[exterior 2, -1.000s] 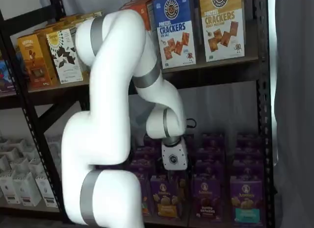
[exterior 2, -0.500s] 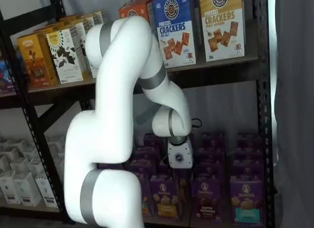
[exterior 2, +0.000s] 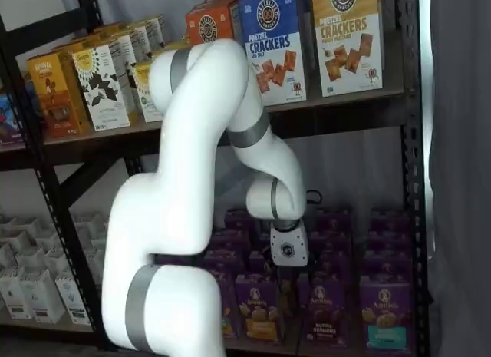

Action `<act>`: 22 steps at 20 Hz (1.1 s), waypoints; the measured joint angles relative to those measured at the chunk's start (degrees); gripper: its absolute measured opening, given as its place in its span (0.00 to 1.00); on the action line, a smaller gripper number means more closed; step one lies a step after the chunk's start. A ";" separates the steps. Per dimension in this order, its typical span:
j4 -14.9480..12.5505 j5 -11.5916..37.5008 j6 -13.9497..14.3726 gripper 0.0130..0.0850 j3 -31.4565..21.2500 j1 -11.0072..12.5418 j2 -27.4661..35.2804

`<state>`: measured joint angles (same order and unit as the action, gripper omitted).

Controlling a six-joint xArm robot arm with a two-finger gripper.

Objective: Pick up the purple box with a brown patch in the center, on the bottom shelf, the fifth box from the left

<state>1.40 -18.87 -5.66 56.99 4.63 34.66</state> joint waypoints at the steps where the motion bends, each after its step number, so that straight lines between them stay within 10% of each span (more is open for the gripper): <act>1: -0.03 -0.05 -0.03 1.00 0.72 0.07 0.67; 11: -5.21 -0.65 3.42 1.00 7.08 1.52 5.35; 22: -3.97 -4.15 0.67 1.00 14.84 3.07 10.06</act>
<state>-2.57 -23.02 -4.99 71.83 7.70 44.72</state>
